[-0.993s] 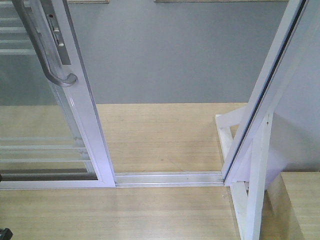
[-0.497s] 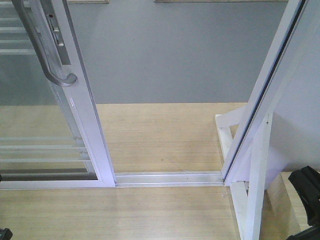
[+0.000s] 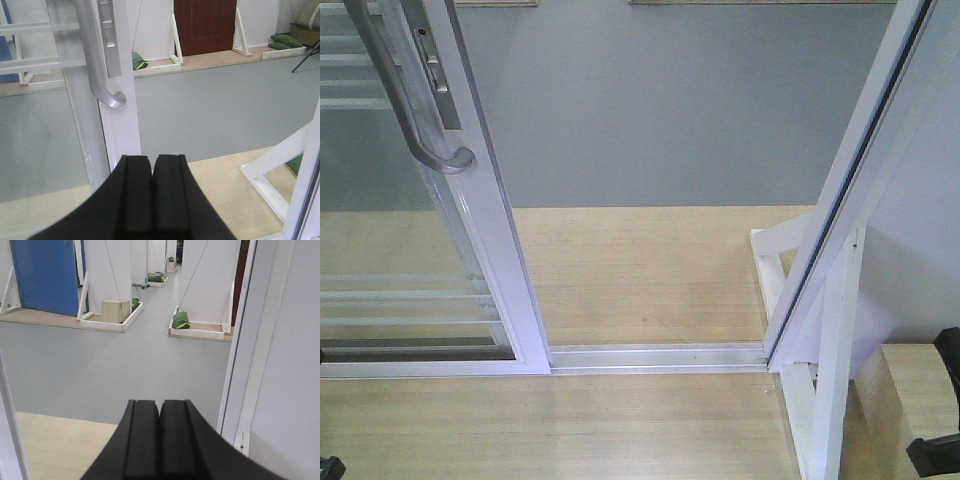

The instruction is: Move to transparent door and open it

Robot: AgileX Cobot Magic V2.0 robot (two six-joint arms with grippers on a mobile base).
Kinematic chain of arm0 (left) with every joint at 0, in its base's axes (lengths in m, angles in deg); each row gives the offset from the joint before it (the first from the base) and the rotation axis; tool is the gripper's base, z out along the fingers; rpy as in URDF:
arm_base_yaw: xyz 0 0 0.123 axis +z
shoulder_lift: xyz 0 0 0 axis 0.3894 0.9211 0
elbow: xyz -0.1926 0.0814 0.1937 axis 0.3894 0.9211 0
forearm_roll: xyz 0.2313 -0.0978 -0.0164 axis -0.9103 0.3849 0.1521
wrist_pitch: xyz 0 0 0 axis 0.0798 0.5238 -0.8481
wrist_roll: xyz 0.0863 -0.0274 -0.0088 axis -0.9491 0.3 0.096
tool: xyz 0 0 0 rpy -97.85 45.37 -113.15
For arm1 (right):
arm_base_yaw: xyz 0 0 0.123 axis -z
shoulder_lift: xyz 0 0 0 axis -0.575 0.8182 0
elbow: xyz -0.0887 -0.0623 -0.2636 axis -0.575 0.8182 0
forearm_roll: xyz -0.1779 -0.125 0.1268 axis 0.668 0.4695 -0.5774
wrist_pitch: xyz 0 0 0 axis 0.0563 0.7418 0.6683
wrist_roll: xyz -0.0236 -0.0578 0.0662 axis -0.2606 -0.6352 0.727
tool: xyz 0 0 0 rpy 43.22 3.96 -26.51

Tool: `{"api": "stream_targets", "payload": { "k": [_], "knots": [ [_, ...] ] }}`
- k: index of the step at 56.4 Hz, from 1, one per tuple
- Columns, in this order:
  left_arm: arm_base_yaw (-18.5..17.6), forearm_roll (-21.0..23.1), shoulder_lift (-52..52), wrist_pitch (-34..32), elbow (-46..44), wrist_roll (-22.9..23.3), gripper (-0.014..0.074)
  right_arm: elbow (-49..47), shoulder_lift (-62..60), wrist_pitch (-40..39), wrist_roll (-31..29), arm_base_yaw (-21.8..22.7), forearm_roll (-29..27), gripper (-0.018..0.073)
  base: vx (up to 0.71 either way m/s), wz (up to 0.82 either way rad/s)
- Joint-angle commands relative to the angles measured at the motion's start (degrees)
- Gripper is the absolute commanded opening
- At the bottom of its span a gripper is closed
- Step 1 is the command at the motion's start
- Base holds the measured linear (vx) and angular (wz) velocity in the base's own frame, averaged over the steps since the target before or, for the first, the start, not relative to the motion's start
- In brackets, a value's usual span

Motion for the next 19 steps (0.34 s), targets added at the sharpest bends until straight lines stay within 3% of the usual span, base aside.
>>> {"api": "stream_targets", "payload": {
  "k": [1,19],
  "knots": [
    [-0.37,0.67,-0.72,-4.42,-1.16,0.17,0.0002,0.14,-0.93,-4.79,-0.22,0.4,0.43,-0.0004,0.0,0.0],
    [-0.37,0.67,-0.72,-4.42,-1.16,0.17,0.0002,0.14,-0.93,-4.79,-0.22,0.4,0.43,-0.0004,0.0,0.0]
  ]
}}
